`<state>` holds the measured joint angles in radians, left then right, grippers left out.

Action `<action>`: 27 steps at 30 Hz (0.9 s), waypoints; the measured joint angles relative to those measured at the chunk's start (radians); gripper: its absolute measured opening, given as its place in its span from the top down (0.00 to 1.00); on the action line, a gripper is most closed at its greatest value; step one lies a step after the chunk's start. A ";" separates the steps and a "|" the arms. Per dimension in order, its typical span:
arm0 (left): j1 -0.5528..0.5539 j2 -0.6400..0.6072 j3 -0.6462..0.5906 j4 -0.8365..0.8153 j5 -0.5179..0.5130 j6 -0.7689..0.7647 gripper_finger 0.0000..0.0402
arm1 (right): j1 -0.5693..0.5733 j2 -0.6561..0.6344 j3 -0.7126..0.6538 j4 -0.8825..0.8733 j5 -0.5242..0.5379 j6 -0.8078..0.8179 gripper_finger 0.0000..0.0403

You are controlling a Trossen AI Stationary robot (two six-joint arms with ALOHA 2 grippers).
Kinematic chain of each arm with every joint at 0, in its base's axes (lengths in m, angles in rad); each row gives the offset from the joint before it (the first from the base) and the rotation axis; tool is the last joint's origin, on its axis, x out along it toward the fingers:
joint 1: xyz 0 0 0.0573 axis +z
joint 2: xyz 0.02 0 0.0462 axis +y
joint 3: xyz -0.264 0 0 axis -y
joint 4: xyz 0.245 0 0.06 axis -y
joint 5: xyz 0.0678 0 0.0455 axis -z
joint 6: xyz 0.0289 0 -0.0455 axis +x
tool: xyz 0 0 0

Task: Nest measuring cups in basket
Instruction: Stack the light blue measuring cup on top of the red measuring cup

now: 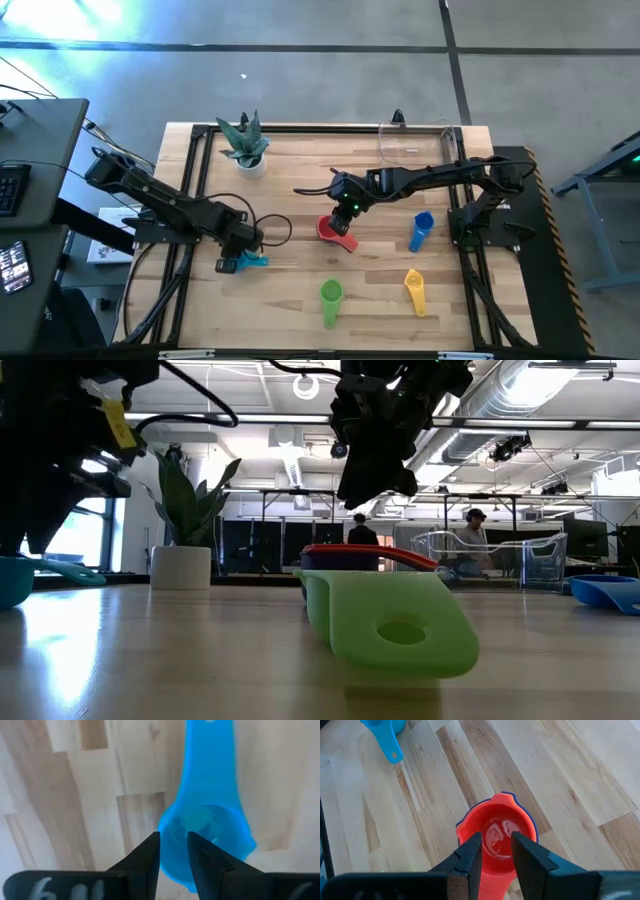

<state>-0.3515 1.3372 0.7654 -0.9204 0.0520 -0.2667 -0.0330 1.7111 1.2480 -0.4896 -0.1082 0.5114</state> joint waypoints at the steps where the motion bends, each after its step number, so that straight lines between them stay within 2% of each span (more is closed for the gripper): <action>1: 0.000 0.009 0.000 -0.003 -0.013 -0.007 0.78 | 0.000 0.000 0.000 0.000 0.000 0.000 0.76; 8: 0.000 0.039 0.000 -0.002 -0.037 -0.036 0.78 | 0.000 0.000 0.000 0.000 0.000 0.003 0.76; 18: 0.000 0.097 0.000 0.001 -0.038 0.006 0.79 | 0.001 0.000 0.000 0.000 0.000 0.004 0.76; 21: 0.000 0.115 0.000 0.002 -0.038 0.007 0.85 | 0.001 0.000 0.000 -0.002 0.000 0.004 0.76; 25: 0.000 0.133 0.000 0.005 -0.037 0.017 0.97 | 0.001 0.000 0.000 -0.002 -0.008 0.008 0.76; 27: 0.000 0.136 0.001 0.010 -0.035 0.018 0.98 | 0.001 0.000 0.000 -0.002 -0.009 0.022 0.76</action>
<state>-0.3511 1.4731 0.7662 -0.9107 0.0174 -0.2489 -0.0322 1.7115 1.2480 -0.4919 -0.1177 0.5330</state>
